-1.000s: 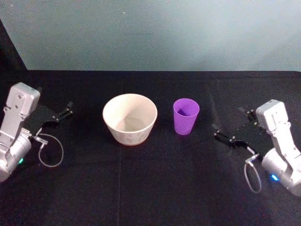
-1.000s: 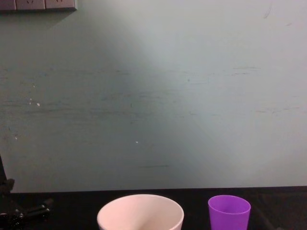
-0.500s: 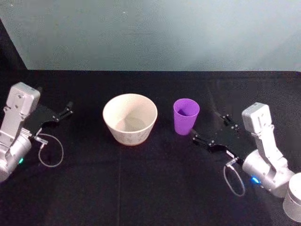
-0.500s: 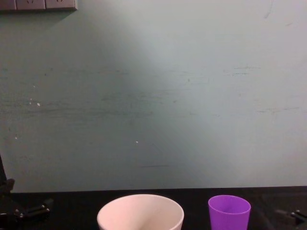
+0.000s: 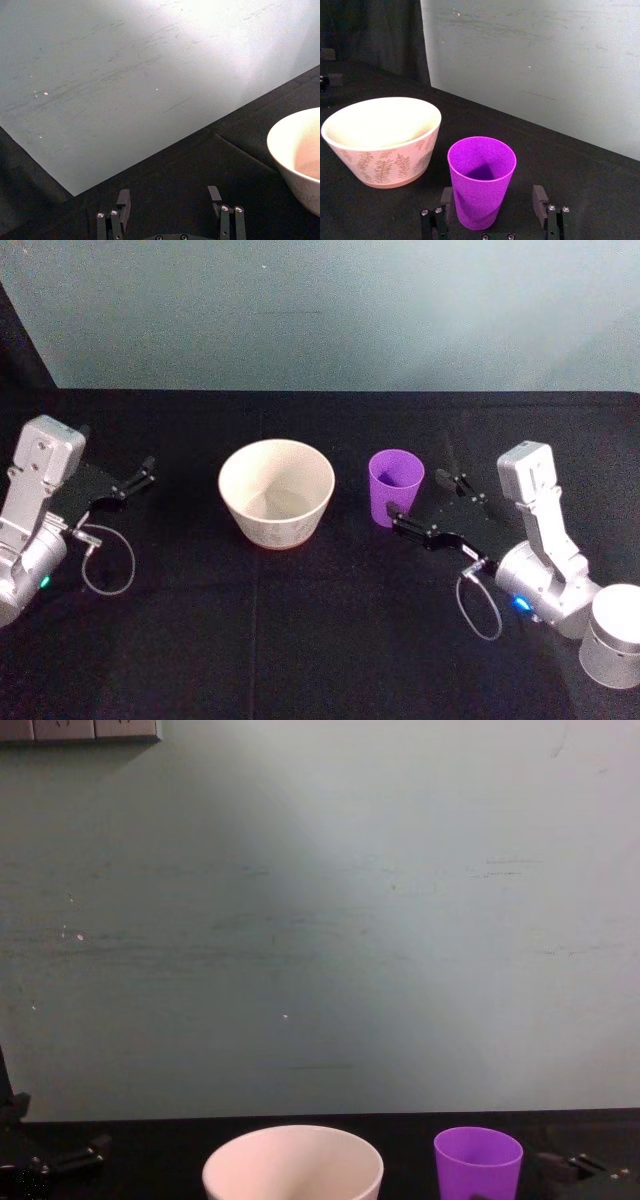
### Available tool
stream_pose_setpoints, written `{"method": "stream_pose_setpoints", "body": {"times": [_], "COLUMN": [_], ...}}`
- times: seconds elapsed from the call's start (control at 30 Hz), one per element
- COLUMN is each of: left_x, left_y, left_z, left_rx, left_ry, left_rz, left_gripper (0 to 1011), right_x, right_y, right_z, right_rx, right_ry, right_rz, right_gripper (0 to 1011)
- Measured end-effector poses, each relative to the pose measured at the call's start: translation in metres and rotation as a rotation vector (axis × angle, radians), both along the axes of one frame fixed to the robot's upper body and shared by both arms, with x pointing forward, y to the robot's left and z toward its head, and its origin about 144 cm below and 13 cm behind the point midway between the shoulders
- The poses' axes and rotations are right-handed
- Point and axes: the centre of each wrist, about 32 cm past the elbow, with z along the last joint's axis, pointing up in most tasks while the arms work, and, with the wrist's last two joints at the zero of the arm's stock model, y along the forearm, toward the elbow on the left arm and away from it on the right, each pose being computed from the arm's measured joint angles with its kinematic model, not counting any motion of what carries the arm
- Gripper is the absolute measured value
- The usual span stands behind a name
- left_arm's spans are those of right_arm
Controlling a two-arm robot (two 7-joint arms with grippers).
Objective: Pick up the cup and pour the mung beans from the cup into the bowl.
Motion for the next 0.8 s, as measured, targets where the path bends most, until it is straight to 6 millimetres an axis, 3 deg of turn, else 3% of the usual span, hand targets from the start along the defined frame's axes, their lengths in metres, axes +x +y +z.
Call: {"method": "stream_pose_setpoints", "body": {"times": [0.8], "left_x": [0.0], "left_y": [0.0], "left_z": [0.0], "left_rx": [0.0], "left_ry": [0.0], "left_rz": [0.0], "left_gripper": [1000], "right_x": [0.028], "right_y": [0.016], "right_z": [-0.003], "right_rx": [0.02], "right_ry": [0.024], "right_rz": [0.053], "right_gripper": [1003]}}
